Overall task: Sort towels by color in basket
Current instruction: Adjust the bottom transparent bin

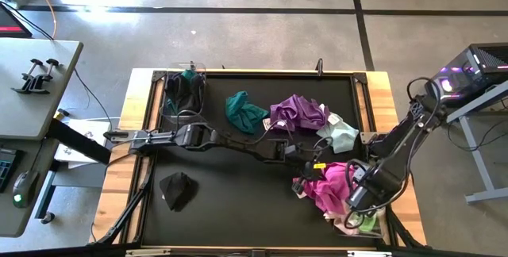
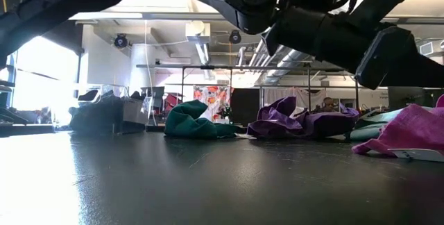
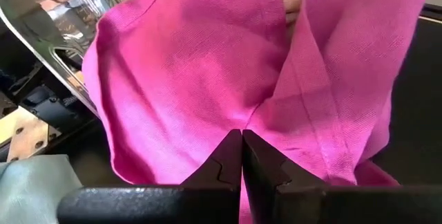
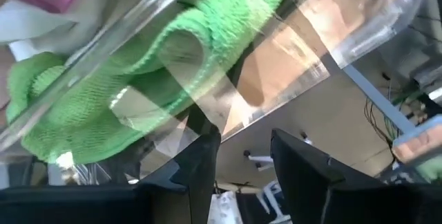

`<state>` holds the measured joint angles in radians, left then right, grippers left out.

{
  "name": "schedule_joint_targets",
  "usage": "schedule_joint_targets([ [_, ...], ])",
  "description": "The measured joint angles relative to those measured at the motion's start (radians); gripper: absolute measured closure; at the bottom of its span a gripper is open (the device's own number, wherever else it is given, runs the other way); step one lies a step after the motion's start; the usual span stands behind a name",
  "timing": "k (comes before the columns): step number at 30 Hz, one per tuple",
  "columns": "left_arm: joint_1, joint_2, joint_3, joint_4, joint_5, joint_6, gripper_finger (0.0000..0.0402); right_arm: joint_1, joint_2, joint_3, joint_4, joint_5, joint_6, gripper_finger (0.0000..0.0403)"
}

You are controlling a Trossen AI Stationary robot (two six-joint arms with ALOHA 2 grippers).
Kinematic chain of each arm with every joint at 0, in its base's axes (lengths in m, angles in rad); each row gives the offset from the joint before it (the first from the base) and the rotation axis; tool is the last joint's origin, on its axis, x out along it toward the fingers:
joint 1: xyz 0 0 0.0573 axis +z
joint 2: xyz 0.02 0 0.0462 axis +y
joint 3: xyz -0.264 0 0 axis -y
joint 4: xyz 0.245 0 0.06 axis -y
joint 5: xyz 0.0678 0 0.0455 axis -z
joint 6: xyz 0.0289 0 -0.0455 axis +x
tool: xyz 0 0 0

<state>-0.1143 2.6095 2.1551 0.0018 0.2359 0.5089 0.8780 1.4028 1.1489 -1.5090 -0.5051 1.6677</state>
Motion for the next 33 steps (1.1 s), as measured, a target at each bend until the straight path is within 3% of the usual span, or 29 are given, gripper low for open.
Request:
schedule_joint_targets([
  [11, -0.005, 0.0, 0.0, 0.024, 0.021, -0.032, 0.0402, 0.001, -0.002, -0.011, 0.026, 0.102, -0.064, 0.0261],
  [22, -0.055, 0.0, 0.001, 0.092, 0.027, -0.011, 0.0401, 0.01, -0.002, -0.011, 0.026, 0.104, -0.088, 0.0261],
  [29, -0.045, 0.014, 0.002, 0.267, 0.026, 0.017, 0.0402, 0.016, -0.004, -0.011, 0.028, 0.11, -0.088, 0.0261],
  [33, -0.036, 0.056, 0.038, 0.268, 0.03, 0.019, 0.0402, 0.024, -0.004, -0.011, 0.032, 0.121, -0.095, 0.0261],
])
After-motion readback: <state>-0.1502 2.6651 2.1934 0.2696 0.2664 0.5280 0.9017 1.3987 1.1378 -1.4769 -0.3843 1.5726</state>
